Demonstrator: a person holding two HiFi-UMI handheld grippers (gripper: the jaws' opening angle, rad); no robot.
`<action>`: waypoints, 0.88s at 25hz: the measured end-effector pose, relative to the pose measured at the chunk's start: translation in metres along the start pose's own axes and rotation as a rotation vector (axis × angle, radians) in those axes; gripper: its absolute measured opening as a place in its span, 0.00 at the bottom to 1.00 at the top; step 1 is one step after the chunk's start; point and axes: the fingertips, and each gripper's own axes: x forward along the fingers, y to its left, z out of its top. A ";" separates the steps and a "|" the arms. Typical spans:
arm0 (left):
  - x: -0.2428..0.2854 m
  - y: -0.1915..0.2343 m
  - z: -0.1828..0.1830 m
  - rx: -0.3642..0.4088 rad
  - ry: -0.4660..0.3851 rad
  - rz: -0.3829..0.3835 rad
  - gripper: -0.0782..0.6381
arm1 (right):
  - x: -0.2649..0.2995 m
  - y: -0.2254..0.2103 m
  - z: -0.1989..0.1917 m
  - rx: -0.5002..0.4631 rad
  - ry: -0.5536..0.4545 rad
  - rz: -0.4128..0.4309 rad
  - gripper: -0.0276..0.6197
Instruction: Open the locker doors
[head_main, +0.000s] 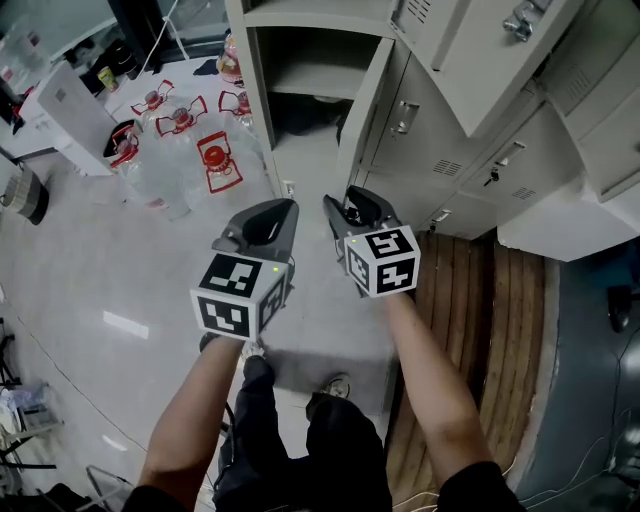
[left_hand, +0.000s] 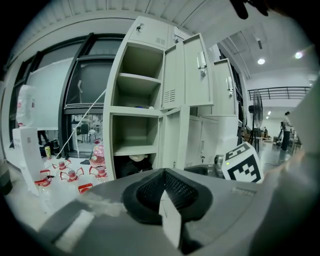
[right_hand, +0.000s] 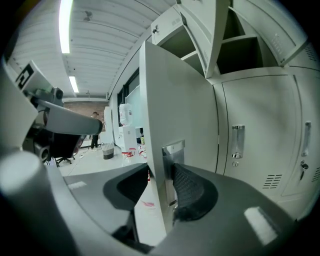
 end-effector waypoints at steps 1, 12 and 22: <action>0.002 -0.005 0.000 0.003 0.002 -0.005 0.11 | -0.004 -0.003 -0.001 0.002 -0.002 -0.002 0.29; 0.015 -0.046 0.009 0.016 0.015 -0.051 0.11 | -0.042 -0.048 -0.010 0.046 0.012 -0.072 0.29; 0.020 -0.068 0.018 0.002 0.008 -0.059 0.11 | -0.060 -0.076 -0.013 0.067 0.052 -0.115 0.28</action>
